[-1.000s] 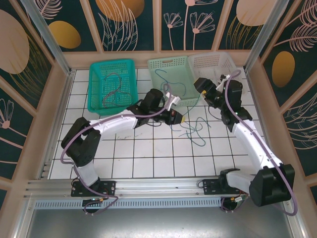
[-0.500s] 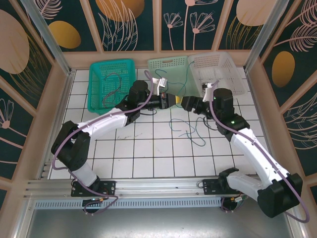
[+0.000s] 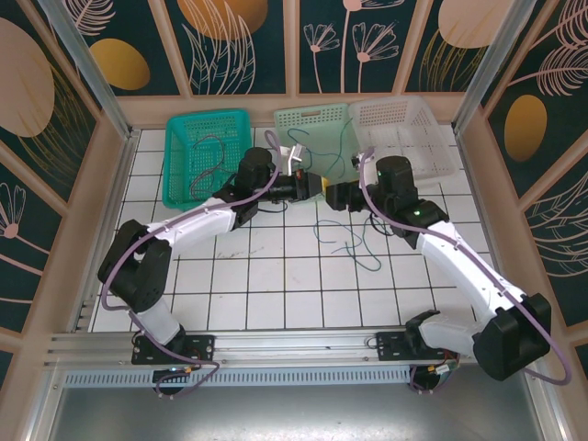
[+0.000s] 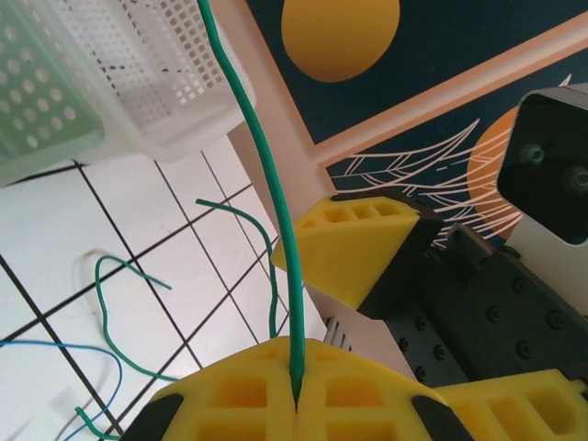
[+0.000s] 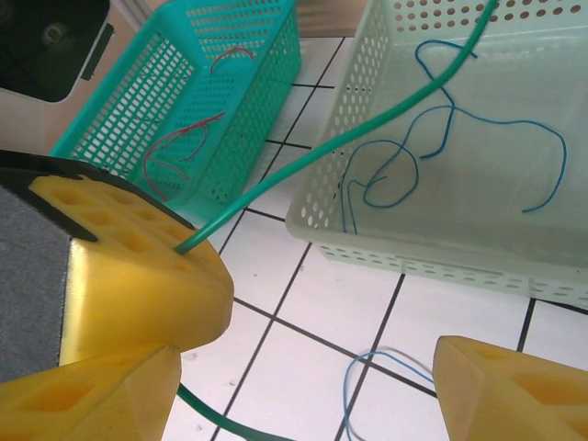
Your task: Untangle the cables
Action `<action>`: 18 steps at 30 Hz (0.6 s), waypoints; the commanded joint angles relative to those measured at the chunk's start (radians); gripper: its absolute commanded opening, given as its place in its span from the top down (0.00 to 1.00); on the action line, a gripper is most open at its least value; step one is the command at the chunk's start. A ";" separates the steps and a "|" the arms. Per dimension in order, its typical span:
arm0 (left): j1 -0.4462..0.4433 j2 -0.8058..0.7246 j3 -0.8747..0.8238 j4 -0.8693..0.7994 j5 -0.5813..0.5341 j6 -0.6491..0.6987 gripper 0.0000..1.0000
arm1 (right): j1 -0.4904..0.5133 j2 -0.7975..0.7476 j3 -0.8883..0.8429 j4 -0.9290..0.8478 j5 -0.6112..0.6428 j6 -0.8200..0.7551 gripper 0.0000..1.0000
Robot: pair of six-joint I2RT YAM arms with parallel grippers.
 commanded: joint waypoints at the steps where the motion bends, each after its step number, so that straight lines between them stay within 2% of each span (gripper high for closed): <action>1: -0.030 0.031 0.081 0.157 0.075 -0.065 1.00 | 0.067 0.019 -0.003 -0.048 -0.123 -0.075 0.25; 10: -0.018 0.021 0.092 0.106 0.117 -0.041 1.00 | 0.061 -0.047 -0.011 -0.103 -0.095 -0.195 0.27; 18: -0.014 0.015 0.082 0.032 0.105 0.011 1.00 | 0.034 -0.108 0.013 -0.199 -0.011 -0.280 0.28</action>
